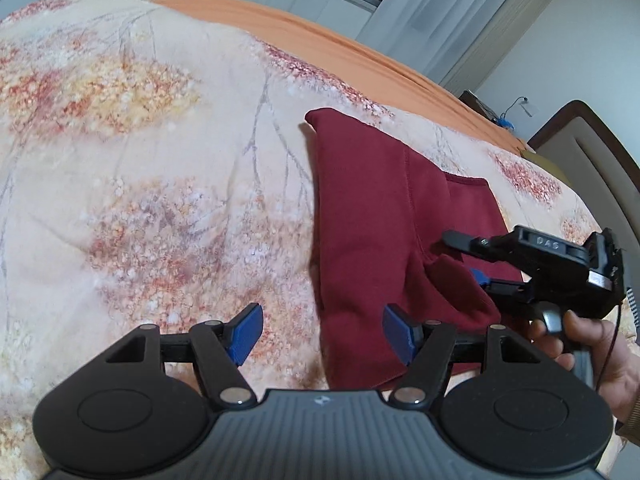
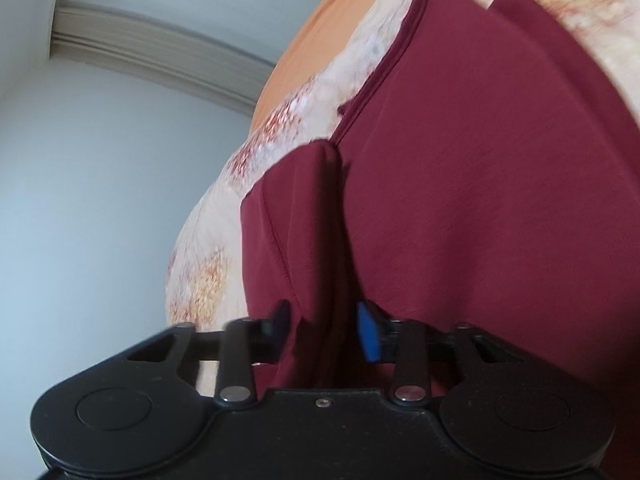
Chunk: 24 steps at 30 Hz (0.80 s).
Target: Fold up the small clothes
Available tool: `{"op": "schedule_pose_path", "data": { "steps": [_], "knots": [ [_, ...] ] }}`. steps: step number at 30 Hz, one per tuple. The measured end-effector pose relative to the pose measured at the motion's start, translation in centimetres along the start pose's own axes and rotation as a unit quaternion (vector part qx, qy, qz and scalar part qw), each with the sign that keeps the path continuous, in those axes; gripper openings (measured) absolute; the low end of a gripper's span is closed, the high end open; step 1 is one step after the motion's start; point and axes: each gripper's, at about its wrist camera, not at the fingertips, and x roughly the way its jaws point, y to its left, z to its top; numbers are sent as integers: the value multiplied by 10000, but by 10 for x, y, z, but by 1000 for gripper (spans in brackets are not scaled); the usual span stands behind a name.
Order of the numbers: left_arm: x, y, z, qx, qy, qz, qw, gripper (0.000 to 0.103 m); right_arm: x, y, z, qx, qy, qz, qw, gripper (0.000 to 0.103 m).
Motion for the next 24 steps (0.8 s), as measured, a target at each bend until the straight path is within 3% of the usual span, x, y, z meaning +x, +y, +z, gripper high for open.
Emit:
{"op": "schedule_pose_path", "data": {
  "steps": [1,2,5,9,10,12,14,18,22,24],
  "knots": [
    [3,2,1,-75,5,-6,10000,71,1,1,-1,-49,22,8,10000,14],
    [6,4,4,-162,8,-23,9999,71,0,3,-1,-120,-2,31,9999,12],
    [16,6,13,-405,-13,-119,9991,71,-22,9,9,-180,-242,388,9988,11],
    [30,-4,31,-497,-123,-357,9980,71,-83,0,27,-228,-724,948,9926,11],
    [35,-8,36,-503,-149,-441,9977,72,-99,-9,31,-204,-851,861,9924,12],
    [47,-19,42,-490,-172,-547,9972,73,-116,-31,35,-119,-907,16,9958,12],
    [64,-31,46,-449,-117,-594,9972,73,-120,-49,34,47,-799,-413,9959,12],
    [92,-56,49,-357,43,-613,9975,73,-119,-56,31,143,-693,-349,9969,19],
    [110,-71,50,-241,158,-601,9978,73,-125,-61,31,436,-590,-156,9972,41],
    [116,-75,51,-189,211,-522,9982,73,-141,-51,28,241,-688,-281,9969,43]
  ]
}}
